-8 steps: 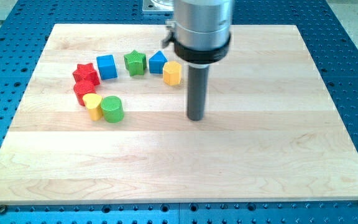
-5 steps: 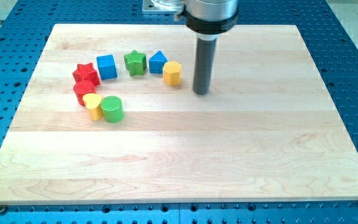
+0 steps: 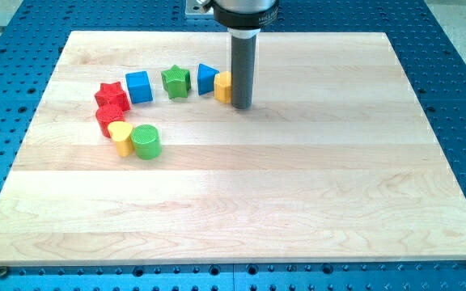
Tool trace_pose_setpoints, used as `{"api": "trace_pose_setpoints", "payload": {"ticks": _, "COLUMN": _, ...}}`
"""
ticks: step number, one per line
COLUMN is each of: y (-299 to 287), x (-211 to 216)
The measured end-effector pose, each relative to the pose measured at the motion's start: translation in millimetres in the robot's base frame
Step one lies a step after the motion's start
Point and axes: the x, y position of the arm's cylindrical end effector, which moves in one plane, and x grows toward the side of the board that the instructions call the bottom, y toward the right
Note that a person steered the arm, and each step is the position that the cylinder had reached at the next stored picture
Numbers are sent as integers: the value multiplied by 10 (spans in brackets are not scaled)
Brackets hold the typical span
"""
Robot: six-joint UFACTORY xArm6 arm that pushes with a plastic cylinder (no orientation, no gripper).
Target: Slightly move the red star and blue cube to the left
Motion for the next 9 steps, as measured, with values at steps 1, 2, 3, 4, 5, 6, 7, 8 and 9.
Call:
{"api": "trace_pose_setpoints", "payload": {"ticks": 1, "y": -24, "x": 301}}
{"api": "trace_pose_setpoints", "payload": {"ticks": 2, "y": -289, "x": 222}}
{"api": "trace_pose_setpoints", "payload": {"ticks": 3, "y": -248, "x": -9}}
{"api": "trace_pose_setpoints", "payload": {"ticks": 4, "y": -227, "x": -58}}
{"api": "trace_pose_setpoints", "payload": {"ticks": 5, "y": -177, "x": 177}}
{"api": "trace_pose_setpoints", "payload": {"ticks": 6, "y": 299, "x": 325}}
{"api": "trace_pose_setpoints", "payload": {"ticks": 7, "y": 667, "x": 409}}
{"api": "trace_pose_setpoints", "payload": {"ticks": 8, "y": 686, "x": 210}}
{"api": "trace_pose_setpoints", "payload": {"ticks": 9, "y": 436, "x": -75}}
